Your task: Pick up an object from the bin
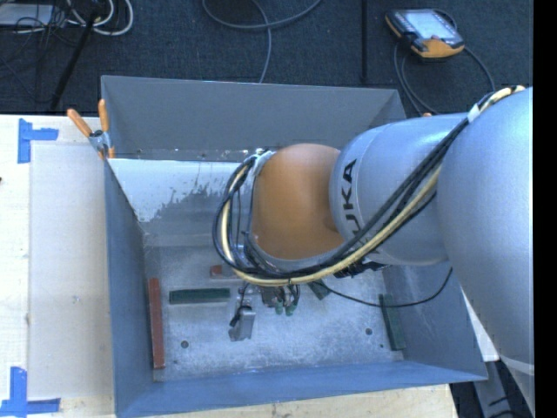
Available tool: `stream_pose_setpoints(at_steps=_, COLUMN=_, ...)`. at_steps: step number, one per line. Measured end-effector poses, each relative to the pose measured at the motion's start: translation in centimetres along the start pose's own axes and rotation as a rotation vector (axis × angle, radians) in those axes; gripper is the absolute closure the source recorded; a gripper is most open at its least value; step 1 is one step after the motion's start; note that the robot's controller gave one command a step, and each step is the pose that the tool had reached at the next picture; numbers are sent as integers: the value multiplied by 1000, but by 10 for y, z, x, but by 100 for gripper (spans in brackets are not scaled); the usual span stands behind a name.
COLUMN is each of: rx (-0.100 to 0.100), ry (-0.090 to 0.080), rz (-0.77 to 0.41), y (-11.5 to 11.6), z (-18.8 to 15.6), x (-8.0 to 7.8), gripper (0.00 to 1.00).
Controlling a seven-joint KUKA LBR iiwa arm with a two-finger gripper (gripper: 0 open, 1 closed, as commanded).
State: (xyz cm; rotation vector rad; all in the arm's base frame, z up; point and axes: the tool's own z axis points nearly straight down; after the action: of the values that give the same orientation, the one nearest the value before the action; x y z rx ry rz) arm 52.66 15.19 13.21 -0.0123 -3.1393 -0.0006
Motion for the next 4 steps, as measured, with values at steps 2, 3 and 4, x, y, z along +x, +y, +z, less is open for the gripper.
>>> stream_pose_setpoints(at_steps=2, rx=-1, ry=-9, rz=-23, y=53, z=31, x=-45, gripper=0)
stream_pose_setpoints(at_steps=3, rx=1, ry=-2, rz=-66, y=56, z=59, x=-72, gripper=100)
stream_pose_setpoints(at_steps=4, rx=0, ry=-2, rz=-65, y=56, z=59, x=-72, gripper=100)
